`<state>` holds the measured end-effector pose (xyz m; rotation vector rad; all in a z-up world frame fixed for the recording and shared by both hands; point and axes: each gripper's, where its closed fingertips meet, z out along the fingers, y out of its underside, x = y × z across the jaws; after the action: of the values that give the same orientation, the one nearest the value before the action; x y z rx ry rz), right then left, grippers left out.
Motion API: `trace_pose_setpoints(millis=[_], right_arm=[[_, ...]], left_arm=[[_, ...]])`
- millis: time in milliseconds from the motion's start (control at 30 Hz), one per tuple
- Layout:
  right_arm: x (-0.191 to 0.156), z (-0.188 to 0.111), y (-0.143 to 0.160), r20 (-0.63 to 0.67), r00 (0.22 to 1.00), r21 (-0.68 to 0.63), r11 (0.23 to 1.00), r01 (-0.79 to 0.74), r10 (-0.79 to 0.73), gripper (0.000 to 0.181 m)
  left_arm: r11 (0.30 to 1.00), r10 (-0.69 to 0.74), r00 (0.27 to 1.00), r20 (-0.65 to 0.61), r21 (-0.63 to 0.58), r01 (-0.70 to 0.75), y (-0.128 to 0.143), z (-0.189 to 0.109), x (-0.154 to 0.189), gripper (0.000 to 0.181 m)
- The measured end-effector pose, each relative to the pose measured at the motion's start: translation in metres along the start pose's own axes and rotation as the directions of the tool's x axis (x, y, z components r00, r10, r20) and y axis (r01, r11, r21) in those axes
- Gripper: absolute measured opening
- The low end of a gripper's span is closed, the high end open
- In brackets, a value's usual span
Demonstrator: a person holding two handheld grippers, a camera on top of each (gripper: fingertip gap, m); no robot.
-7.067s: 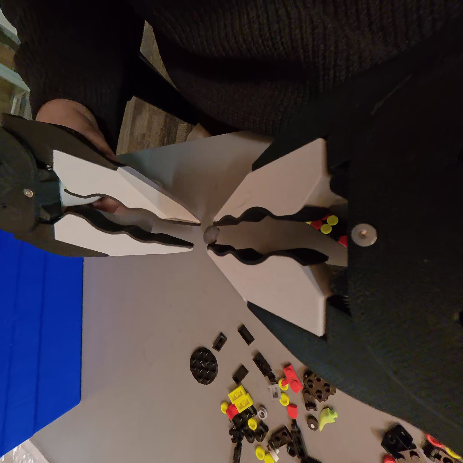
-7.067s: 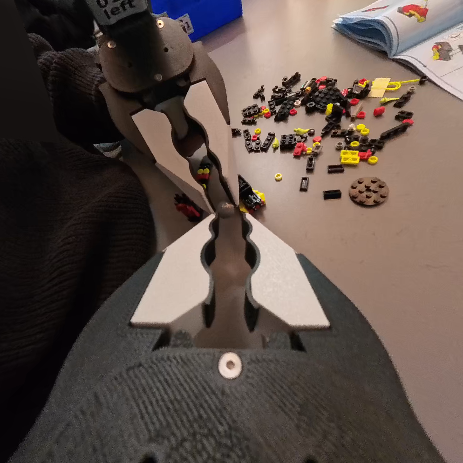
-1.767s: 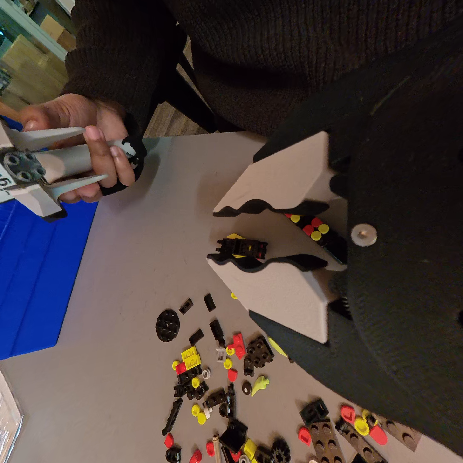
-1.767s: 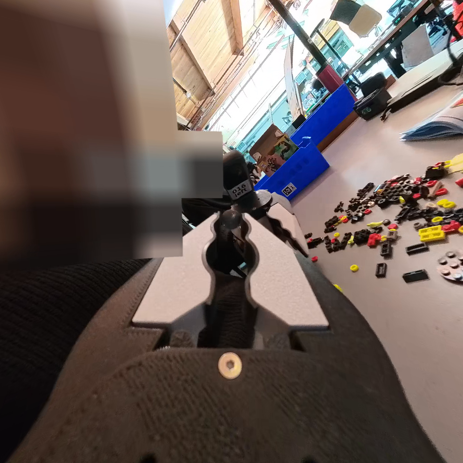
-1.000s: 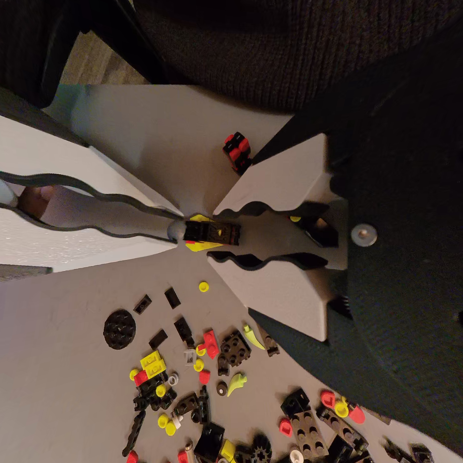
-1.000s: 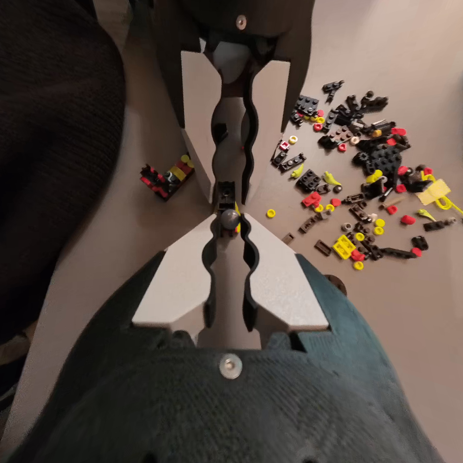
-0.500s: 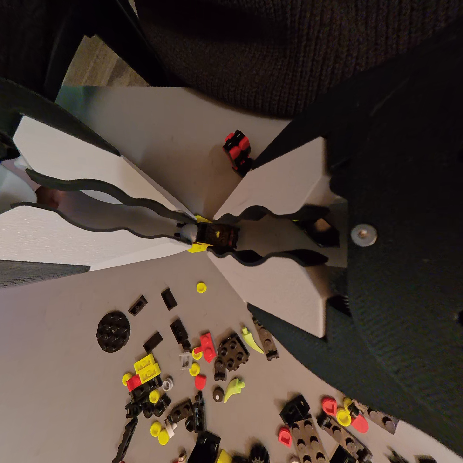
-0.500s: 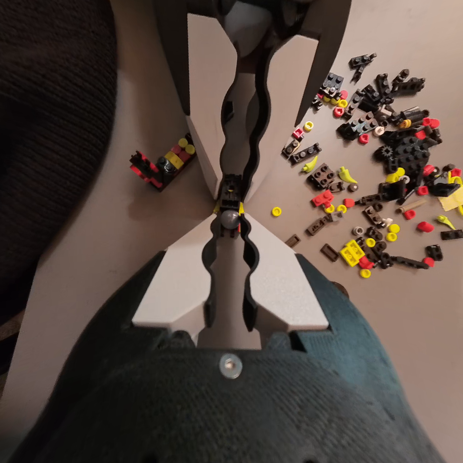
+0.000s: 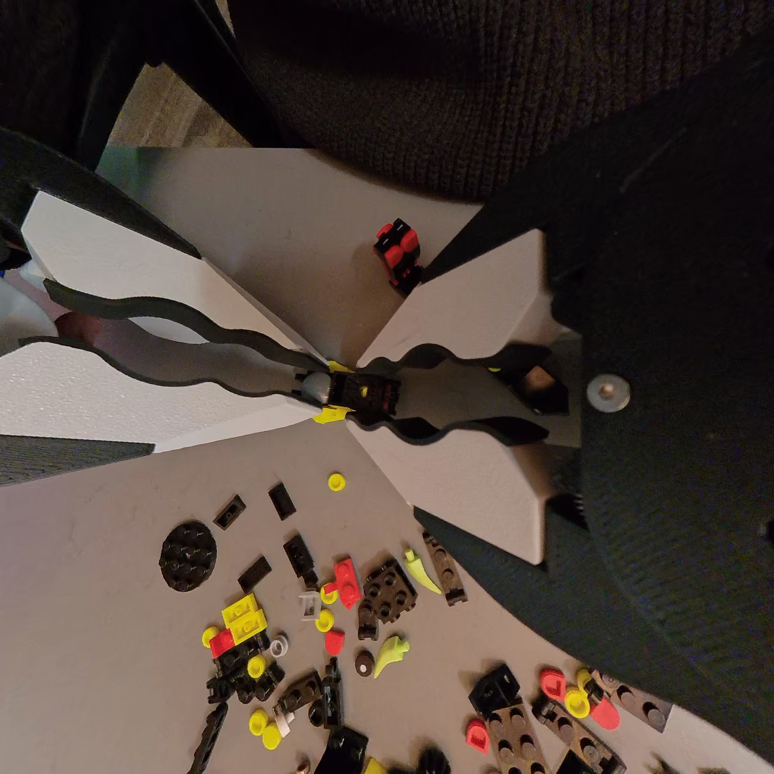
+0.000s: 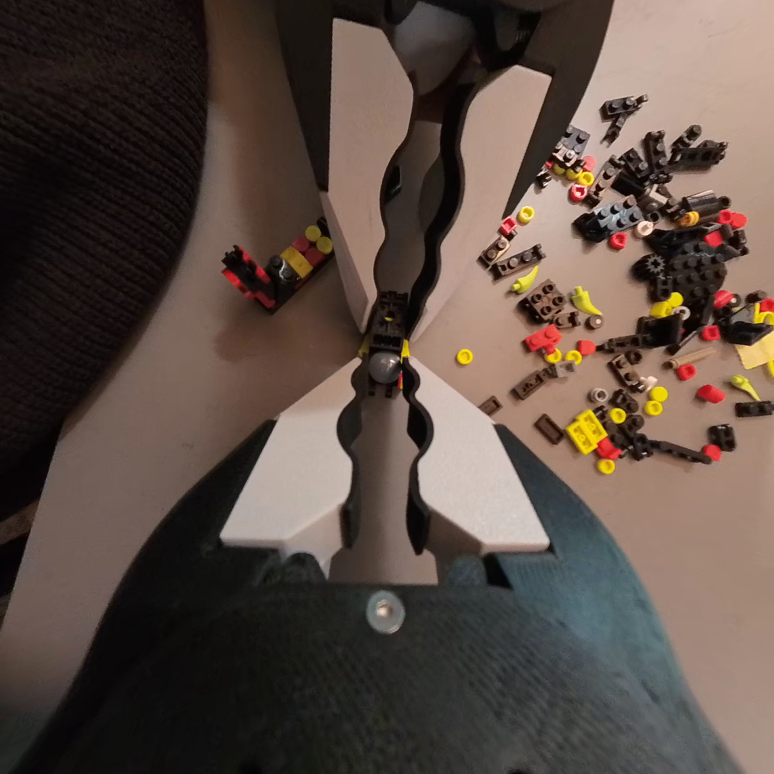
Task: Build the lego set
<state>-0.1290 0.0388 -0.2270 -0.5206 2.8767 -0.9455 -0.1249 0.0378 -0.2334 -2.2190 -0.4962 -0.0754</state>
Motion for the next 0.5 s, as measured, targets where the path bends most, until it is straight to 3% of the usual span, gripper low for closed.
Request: trace_pose_setpoints(millis=[33, 333, 500], right_arm=[[0.0, 0.0, 0.0, 0.0, 1.0, 0.001, 1.0, 0.001, -0.001, 0.014], [0.0, 0.0, 0.001, -0.004, 1.0, 0.0, 1.0, -0.006, 0.006, 0.019], [0.003, -0.011, -0.007, -0.023, 0.998, 0.067, 0.996, -0.06, 0.062, 0.016]], left_arm=[[1.0, 0.0, 1.0, -0.001, 0.0, 0.0, 0.0, 0.0, 0.0, 0.014], [1.0, -0.001, 1.0, -0.001, 0.0, 0.001, 0.0, 0.0, 0.0, 0.014], [1.0, 0.0, 1.0, -0.001, 0.0, 0.0, 0.0, 0.0, 0.0, 0.014]])
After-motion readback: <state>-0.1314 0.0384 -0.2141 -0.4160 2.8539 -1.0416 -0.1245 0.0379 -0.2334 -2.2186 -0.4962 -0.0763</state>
